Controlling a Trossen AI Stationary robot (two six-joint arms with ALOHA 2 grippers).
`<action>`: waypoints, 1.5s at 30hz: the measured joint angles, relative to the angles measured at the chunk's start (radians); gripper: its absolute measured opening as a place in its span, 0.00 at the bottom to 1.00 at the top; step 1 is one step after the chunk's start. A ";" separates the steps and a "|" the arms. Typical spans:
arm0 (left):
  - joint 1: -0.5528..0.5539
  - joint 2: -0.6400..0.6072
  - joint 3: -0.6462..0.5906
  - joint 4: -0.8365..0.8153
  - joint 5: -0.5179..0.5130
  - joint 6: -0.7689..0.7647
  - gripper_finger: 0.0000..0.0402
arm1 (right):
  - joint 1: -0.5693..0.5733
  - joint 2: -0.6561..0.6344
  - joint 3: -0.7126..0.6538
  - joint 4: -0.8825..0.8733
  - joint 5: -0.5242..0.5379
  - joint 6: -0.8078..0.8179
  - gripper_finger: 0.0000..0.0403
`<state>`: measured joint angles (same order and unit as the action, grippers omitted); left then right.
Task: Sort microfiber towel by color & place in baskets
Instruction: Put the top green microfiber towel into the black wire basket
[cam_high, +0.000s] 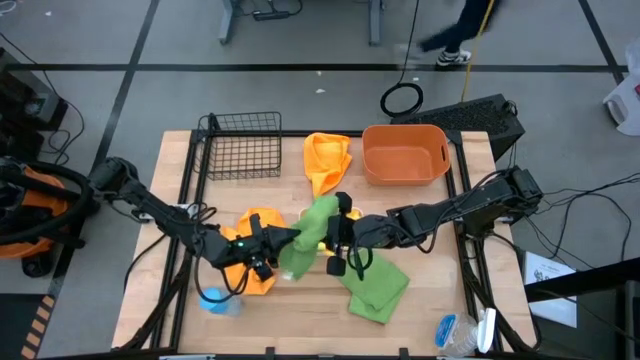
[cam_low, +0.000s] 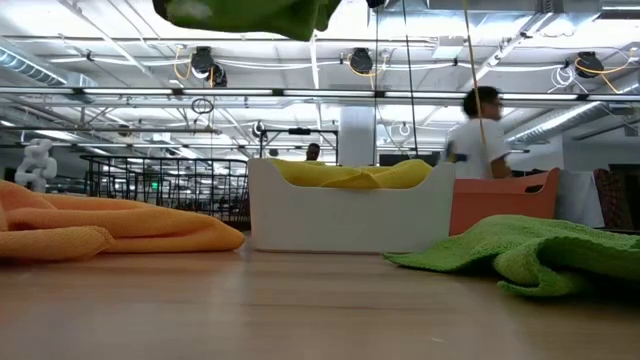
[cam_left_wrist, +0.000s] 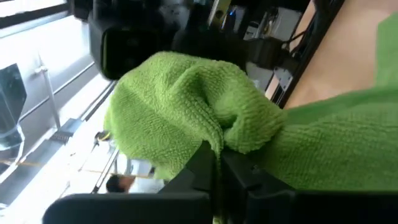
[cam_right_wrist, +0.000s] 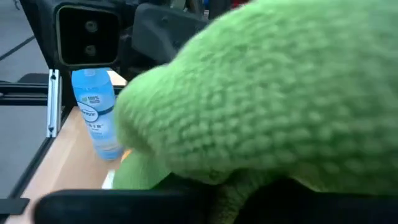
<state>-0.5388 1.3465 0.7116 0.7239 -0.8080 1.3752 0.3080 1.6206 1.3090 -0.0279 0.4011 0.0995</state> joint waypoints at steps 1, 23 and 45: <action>0.002 -0.003 0.000 0.002 -0.014 0.000 0.03 | 0.000 0.000 0.000 -0.005 -0.001 0.013 0.14; 0.618 -0.471 0.000 -0.508 -0.053 -0.110 0.00 | 0.011 0.000 0.000 -0.349 0.098 0.301 0.70; 1.228 -0.323 0.000 -0.721 0.261 -0.036 0.10 | 0.047 -0.001 0.000 -0.341 0.098 0.284 0.63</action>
<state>0.6888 1.0234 0.7116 0.0032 -0.5472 1.3392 0.3546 1.6197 1.3090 -0.3687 0.4995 0.3832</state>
